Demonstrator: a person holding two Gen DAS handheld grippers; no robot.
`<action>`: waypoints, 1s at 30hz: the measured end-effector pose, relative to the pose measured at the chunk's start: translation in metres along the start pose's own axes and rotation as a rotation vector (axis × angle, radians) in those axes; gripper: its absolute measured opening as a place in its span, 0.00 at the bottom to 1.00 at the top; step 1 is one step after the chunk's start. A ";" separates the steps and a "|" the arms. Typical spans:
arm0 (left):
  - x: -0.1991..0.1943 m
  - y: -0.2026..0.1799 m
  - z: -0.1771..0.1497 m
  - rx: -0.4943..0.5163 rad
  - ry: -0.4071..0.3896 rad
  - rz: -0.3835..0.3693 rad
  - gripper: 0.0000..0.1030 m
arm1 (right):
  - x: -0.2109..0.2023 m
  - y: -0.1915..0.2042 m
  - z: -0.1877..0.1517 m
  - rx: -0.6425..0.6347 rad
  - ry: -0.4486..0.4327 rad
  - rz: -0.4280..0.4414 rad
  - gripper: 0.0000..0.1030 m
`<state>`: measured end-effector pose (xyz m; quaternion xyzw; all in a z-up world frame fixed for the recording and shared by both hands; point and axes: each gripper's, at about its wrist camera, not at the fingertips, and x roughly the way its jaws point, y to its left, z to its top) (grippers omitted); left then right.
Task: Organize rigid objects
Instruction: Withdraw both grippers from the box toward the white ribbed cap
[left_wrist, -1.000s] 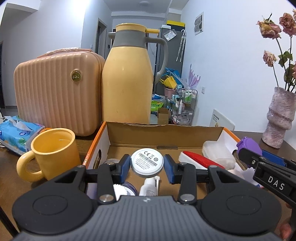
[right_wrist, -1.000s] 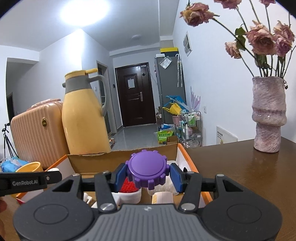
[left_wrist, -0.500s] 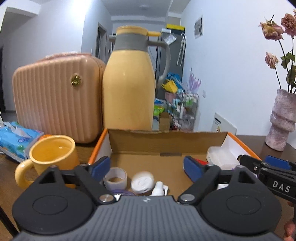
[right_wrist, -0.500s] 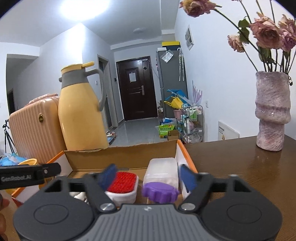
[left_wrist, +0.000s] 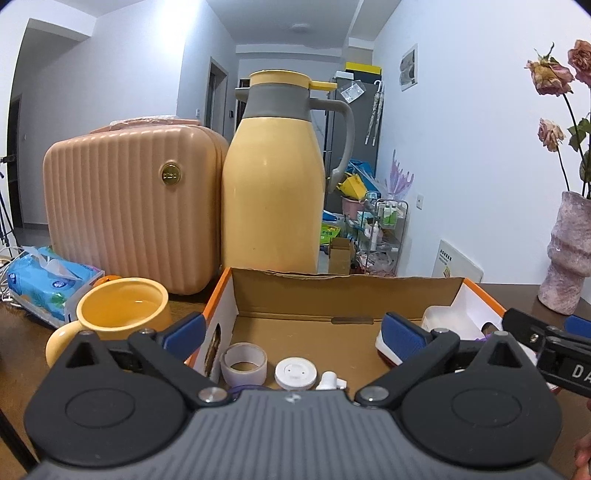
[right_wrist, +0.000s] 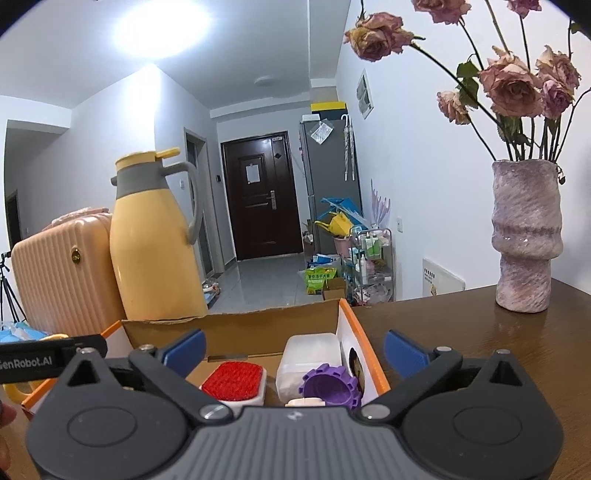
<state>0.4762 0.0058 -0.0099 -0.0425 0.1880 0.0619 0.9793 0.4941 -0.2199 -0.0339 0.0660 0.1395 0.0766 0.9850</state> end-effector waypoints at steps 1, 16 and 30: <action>0.000 0.001 0.000 -0.003 0.001 0.003 1.00 | -0.002 0.000 0.000 0.001 -0.004 -0.001 1.00; -0.034 0.013 -0.010 -0.019 -0.031 0.024 1.00 | -0.056 -0.006 -0.007 -0.002 -0.100 -0.047 1.00; -0.074 0.027 -0.032 -0.024 0.002 0.042 1.00 | -0.108 -0.006 -0.026 -0.026 -0.108 -0.073 1.00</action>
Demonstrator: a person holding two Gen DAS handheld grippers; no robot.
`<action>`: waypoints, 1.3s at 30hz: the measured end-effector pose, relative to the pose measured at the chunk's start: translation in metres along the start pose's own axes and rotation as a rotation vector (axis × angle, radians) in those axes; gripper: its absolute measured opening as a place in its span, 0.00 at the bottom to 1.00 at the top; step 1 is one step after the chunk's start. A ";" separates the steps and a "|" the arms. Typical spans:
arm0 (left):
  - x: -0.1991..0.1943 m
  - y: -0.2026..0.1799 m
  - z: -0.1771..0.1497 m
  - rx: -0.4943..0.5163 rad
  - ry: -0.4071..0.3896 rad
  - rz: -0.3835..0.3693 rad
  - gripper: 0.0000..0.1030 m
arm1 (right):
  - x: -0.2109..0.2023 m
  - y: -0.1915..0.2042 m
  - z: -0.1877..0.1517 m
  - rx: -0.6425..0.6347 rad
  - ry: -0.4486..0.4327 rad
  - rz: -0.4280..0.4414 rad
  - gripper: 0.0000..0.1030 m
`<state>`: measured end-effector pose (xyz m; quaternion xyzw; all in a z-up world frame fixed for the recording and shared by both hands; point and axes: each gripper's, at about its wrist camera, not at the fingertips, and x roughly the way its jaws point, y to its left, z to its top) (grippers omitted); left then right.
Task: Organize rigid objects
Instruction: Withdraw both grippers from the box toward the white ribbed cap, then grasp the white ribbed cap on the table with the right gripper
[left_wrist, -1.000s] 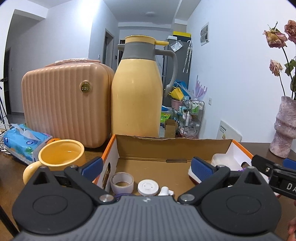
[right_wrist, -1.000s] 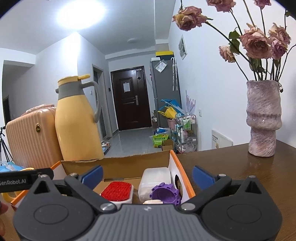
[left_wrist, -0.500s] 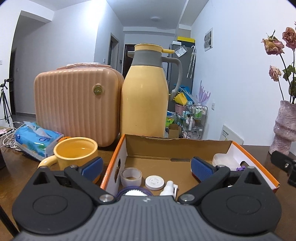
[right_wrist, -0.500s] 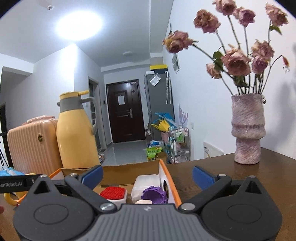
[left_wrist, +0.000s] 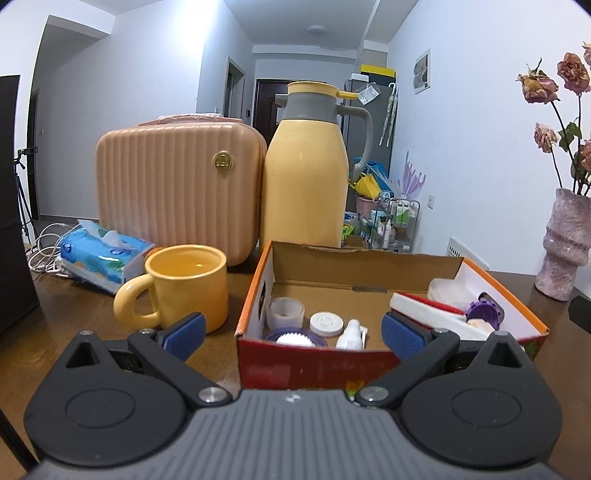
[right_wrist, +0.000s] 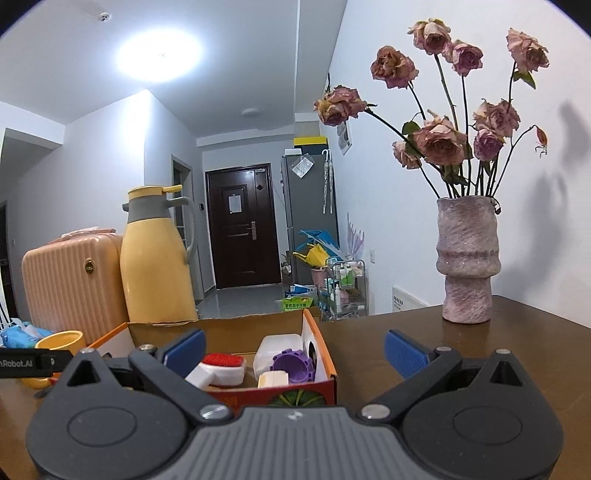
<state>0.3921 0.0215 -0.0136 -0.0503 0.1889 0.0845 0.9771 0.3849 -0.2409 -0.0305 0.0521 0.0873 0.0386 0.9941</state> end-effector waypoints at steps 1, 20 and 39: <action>-0.003 0.001 -0.002 0.000 0.002 0.000 1.00 | -0.004 0.000 -0.001 -0.001 0.002 0.002 1.00; -0.049 0.011 -0.034 0.030 0.076 -0.027 1.00 | -0.044 0.001 -0.027 -0.052 0.126 0.009 1.00; -0.039 0.018 -0.035 0.026 0.148 -0.039 1.00 | 0.010 0.006 -0.036 -0.074 0.323 0.035 0.98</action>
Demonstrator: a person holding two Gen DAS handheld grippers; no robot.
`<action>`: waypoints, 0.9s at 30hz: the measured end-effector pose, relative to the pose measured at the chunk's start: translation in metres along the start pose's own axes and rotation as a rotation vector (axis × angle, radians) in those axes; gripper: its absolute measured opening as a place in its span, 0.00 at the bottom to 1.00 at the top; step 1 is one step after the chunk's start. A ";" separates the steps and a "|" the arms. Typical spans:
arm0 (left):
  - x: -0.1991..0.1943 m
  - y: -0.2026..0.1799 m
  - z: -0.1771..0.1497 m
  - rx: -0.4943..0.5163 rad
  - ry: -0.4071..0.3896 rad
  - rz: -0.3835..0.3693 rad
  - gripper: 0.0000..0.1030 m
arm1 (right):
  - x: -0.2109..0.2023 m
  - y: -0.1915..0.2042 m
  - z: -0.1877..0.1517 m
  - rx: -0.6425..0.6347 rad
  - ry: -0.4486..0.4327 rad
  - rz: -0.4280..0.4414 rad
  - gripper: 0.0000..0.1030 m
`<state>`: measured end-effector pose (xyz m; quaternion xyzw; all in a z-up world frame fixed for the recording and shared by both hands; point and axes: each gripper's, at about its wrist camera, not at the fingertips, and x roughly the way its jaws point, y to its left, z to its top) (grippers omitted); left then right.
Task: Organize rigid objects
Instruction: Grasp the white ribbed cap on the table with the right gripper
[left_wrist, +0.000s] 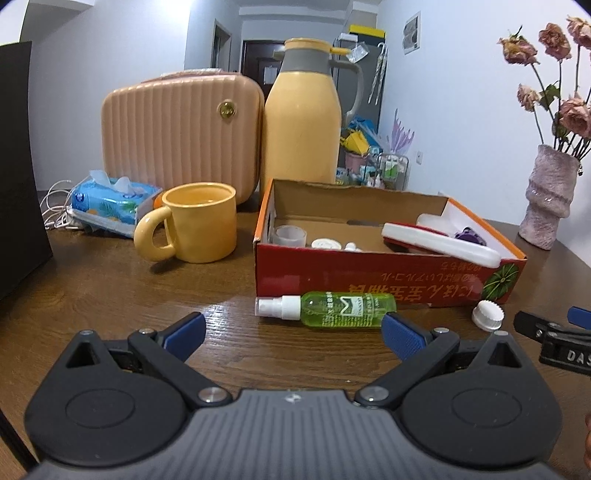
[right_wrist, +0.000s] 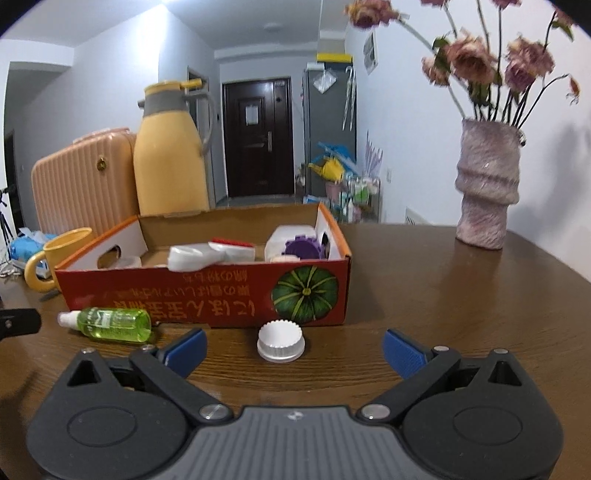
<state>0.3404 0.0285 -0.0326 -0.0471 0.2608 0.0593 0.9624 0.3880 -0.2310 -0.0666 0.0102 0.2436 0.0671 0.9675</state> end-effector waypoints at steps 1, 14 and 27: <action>0.002 0.000 0.000 0.000 0.006 0.003 1.00 | 0.005 0.000 0.001 0.002 0.013 0.002 0.98; 0.016 0.004 0.002 -0.004 0.039 0.032 1.00 | 0.056 0.012 0.009 -0.040 0.123 -0.007 0.79; 0.027 0.008 0.002 -0.017 0.065 0.044 1.00 | 0.082 0.013 0.011 -0.027 0.179 0.001 0.51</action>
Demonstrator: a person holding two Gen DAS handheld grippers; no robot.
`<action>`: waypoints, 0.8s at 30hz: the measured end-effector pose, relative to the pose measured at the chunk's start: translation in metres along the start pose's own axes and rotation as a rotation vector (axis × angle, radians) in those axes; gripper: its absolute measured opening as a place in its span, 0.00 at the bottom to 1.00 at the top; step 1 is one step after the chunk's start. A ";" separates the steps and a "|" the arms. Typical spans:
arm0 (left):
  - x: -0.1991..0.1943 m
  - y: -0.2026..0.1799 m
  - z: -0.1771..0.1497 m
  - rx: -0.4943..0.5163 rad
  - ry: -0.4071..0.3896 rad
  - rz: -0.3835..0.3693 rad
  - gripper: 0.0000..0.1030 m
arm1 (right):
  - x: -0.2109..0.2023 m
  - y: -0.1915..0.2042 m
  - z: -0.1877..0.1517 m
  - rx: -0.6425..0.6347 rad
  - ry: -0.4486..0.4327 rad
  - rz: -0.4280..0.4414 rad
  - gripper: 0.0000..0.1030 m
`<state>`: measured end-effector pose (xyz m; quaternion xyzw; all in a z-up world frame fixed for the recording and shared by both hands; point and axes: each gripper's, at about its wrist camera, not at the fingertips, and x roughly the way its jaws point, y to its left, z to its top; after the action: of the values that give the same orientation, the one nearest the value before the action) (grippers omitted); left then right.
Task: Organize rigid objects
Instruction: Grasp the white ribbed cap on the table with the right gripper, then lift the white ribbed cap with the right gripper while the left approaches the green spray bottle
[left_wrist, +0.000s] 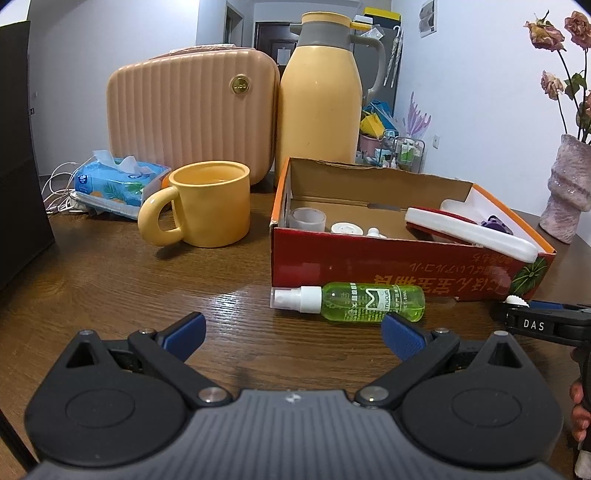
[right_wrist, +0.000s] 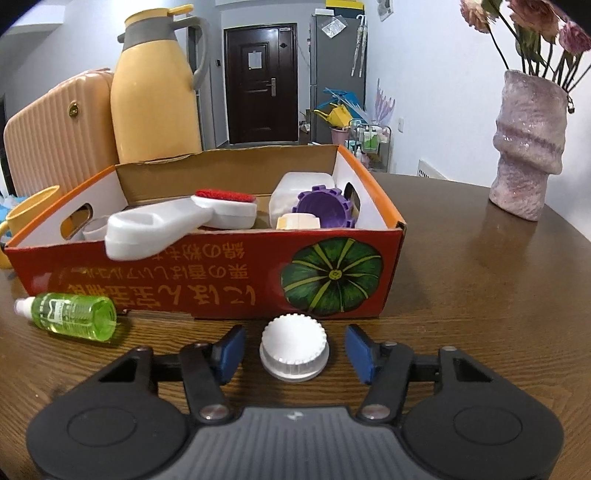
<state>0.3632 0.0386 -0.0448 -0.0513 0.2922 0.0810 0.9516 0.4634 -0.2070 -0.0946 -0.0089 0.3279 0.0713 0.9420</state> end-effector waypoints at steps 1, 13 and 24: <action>0.000 0.000 0.000 0.000 0.001 0.002 1.00 | -0.001 -0.001 0.000 0.000 -0.003 0.005 0.40; 0.005 -0.002 -0.002 0.007 0.014 0.018 1.00 | -0.025 -0.005 -0.004 0.002 -0.079 0.030 0.38; 0.020 -0.015 0.009 -0.092 0.039 0.057 1.00 | -0.055 -0.023 -0.011 0.015 -0.138 0.031 0.38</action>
<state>0.3868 0.0278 -0.0482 -0.0880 0.3079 0.1205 0.9397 0.4171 -0.2377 -0.0699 0.0082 0.2626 0.0838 0.9612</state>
